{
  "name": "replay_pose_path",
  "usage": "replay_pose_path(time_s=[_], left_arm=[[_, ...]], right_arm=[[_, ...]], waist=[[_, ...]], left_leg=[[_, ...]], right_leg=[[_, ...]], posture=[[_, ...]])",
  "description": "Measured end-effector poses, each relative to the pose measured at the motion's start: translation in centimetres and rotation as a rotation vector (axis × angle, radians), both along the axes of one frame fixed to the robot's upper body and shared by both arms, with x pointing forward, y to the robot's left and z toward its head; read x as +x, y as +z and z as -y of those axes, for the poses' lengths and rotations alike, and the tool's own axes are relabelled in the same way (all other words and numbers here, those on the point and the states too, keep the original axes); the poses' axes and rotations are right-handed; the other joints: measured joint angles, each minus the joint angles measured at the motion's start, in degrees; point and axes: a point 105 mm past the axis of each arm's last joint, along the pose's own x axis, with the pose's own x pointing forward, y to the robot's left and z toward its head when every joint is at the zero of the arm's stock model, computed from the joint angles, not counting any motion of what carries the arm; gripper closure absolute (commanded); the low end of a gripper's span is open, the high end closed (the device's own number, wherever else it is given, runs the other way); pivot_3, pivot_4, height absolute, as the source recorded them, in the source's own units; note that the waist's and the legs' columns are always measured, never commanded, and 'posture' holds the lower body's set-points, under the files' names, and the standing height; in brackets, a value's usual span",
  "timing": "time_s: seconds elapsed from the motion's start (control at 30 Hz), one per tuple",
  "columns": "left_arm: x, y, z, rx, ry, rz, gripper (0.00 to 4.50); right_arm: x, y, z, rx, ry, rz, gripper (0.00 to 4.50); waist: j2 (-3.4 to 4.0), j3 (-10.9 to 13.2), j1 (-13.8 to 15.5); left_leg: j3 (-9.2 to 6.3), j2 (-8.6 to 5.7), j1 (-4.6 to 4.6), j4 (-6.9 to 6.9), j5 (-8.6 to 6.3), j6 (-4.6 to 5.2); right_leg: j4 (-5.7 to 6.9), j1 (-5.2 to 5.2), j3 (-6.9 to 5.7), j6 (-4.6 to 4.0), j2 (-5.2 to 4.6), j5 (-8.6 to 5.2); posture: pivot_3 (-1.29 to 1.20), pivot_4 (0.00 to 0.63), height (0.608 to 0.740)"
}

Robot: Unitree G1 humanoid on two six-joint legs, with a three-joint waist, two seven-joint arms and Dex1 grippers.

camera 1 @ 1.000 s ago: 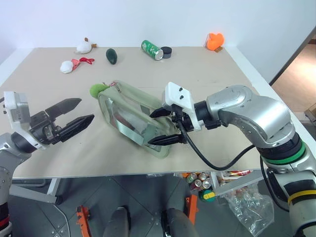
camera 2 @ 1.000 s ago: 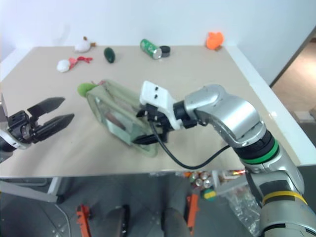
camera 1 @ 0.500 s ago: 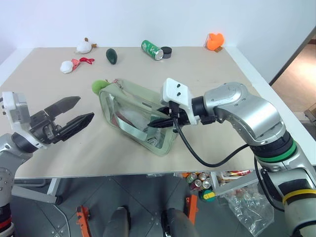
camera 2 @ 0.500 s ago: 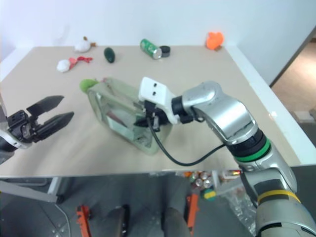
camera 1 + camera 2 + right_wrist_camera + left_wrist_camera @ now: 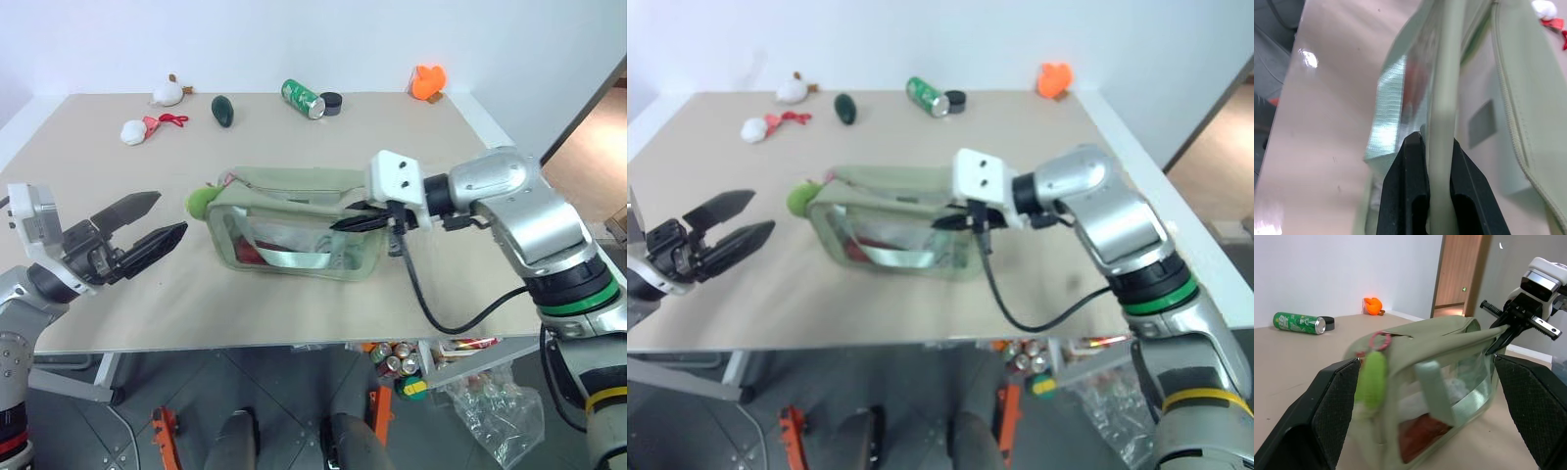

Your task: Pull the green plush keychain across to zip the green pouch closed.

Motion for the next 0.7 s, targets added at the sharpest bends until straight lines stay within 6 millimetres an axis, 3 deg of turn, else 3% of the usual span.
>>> replay_pose_path(time_s=[0.17, 0.6, 0.7], left_arm=[[0.0, 0.0, 0.0, -0.003, 0.002, -0.001, 0.00], [0.0, -0.2, -0.1, -0.007, 0.006, -0.018, 0.00], [0.1, -0.2, -0.1, -0.006, 0.007, -0.018, 0.00]], right_arm=[[0.7, 0.6, 1.8, 0.043, 0.065, 0.040, 4.42], [0.9, -1.8, 1.3, 0.033, 0.130, 0.017, 4.42], [1.4, -1.9, 1.2, 0.045, 0.080, -0.002, 3.45]], waist=[[-0.01, 0.0, -0.1], [0.00, 0.0, -0.3], [0.00, 0.0, -0.5]], left_leg=[[0.00, 0.03, 0.01, 0.01, 0.00, 0.00], [0.02, 0.11, 0.13, 0.01, 0.02, -0.03], [0.04, 0.27, 0.17, 0.06, 0.05, -0.07]], right_leg=[[0.01, 0.00, 0.04, 0.15, 0.06, 0.12], [0.03, 0.04, 0.10, 0.12, 0.16, 0.19], [0.04, 0.04, 0.12, -0.14, 0.30, 0.22]], posture=[[0.00, 0.150, 0.740], [0.00, 0.150, 0.740], [0.00, 0.150, 0.740]])
